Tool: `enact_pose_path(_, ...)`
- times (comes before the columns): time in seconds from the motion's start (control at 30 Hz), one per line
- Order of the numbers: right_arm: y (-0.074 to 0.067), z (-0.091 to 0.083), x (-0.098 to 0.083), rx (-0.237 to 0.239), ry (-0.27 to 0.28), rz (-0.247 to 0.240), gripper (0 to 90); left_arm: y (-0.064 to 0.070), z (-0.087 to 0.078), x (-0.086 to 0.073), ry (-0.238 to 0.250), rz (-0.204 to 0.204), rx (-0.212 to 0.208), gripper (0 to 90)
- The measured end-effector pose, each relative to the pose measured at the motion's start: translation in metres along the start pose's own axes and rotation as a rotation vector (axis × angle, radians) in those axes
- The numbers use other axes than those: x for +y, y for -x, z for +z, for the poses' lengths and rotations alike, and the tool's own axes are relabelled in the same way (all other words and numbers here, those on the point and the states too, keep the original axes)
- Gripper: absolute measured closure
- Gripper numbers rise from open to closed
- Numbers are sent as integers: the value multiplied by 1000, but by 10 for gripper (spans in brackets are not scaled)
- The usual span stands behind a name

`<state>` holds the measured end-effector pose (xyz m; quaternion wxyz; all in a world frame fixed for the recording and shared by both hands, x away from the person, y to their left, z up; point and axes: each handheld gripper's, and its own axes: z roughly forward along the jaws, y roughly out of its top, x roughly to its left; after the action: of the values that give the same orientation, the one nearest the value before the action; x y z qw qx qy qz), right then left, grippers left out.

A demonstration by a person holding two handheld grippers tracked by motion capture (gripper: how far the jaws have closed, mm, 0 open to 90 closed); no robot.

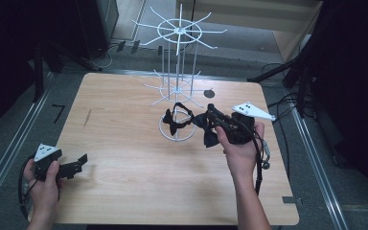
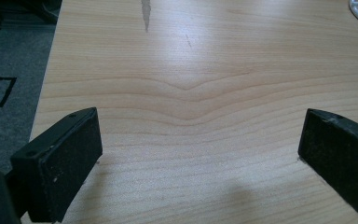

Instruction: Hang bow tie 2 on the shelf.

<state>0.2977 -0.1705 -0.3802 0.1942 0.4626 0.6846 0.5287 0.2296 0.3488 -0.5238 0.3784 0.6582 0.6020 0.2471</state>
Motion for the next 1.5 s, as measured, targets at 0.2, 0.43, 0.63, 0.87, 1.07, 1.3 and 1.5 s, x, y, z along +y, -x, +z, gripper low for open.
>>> enact_pose_path(0.2, -2, 1, 6, -8, 1, -8, 789, 0, 0, 0, -1, 0, -1, 0)
enact_pose_path(0.43, -4, 2, 13, -15, 9, -13, 789, 0, 0, 0, 1, 0, 0, 0)
enact_pose_path(0.63, -6, 3, 17, -19, 9, -14, 788, 0, 0, 0, 1, 0, 0, 0)
enact_pose_path(0.87, -10, 6, 22, -14, 14, -11, 785, 0, 0, 0, 1, 0, -1, 0)
enact_pose_path(1.07, -14, 9, 25, -11, 19, -11, 783, 0, 0, 0, 1, 0, -1, 0)
enact_pose_path(1.3, -20, 13, 28, -13, 21, -12, 777, 0, 0, 0, -1, 1, -2, 0)
enact_pose_path(1.5, -25, 20, 30, -15, 16, -23, 774, 0, 0, 0, 1, 2, -1, 0)
